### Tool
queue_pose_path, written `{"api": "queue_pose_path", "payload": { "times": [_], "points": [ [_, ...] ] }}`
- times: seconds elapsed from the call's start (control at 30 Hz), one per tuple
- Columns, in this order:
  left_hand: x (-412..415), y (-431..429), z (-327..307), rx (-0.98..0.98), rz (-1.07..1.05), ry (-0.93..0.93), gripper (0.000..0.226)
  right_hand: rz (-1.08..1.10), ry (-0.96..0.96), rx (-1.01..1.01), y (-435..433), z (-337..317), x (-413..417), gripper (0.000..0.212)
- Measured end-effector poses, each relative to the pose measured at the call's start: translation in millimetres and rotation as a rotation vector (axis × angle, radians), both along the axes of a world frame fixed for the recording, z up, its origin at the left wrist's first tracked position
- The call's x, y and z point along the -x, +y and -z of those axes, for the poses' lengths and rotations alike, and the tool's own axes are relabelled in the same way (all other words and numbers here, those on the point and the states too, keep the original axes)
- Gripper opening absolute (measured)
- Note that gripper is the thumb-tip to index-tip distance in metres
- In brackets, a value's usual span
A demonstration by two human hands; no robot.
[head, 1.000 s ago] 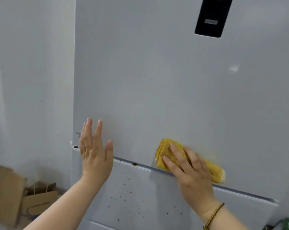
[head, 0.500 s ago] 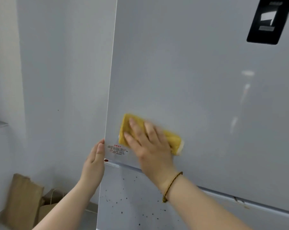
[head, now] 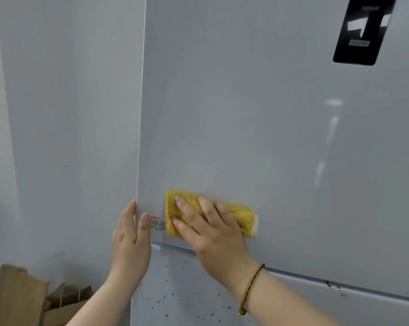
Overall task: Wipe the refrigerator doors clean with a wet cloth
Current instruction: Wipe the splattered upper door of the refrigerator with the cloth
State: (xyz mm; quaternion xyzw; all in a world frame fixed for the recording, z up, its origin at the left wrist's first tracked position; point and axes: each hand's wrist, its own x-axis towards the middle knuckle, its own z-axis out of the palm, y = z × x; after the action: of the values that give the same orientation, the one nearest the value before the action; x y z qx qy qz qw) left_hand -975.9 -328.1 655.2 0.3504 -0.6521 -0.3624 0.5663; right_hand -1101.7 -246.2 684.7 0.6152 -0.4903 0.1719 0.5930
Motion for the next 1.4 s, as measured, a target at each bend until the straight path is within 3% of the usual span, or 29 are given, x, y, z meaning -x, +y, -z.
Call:
{"api": "queue_pose_path", "payload": {
  "times": [0.07,0.2,0.33,0.43,0.7,0.87,1.13,1.27,1.4],
  "points": [
    [0.6,7.0,-1.3,0.064,-0.058,-0.02,0.059,-0.021,0.022,-0.026,11.0,6.6,10.8,0.052],
    [12.3,35.9,-4.9,0.247,-0.113,0.025,0.061,-0.046,-0.055,0.052,40.0,-1.0,39.4,0.046],
    [49.0,78.9,-22.0,0.461,-0.093,-0.014,0.057,-0.186,-0.197,0.178,100.1,-21.3,76.7,0.03],
    [90.5,129.1,-40.0,0.601,-0.078,-0.054,0.055,-0.281,-0.278,0.216,162.1,-37.7,108.7,0.031],
    [214.5,246.7,-104.6,0.82,-0.169,-0.052,0.047,-0.503,-0.166,0.413,301.0,-109.8,199.1,0.025],
    [250.1,275.1,-142.1,0.927,-0.249,-0.111,0.045,-0.627,-0.52,0.507,335.4,-140.1,264.1,0.041],
    [306.7,287.1,-209.0,1.133,-0.293,-0.214,0.047,-0.943,-1.165,0.344,321.3,-196.6,308.6,0.051],
    [322.7,272.2,-232.4,1.084,-0.356,-0.3,0.054,-0.978,-1.26,0.2,304.4,-221.8,326.8,0.055],
    [331.3,272.7,-231.4,1.048,-0.396,-0.3,0.061,-0.98,-1.26,0.186,300.0,-235.6,328.4,0.051]
  ]
}}
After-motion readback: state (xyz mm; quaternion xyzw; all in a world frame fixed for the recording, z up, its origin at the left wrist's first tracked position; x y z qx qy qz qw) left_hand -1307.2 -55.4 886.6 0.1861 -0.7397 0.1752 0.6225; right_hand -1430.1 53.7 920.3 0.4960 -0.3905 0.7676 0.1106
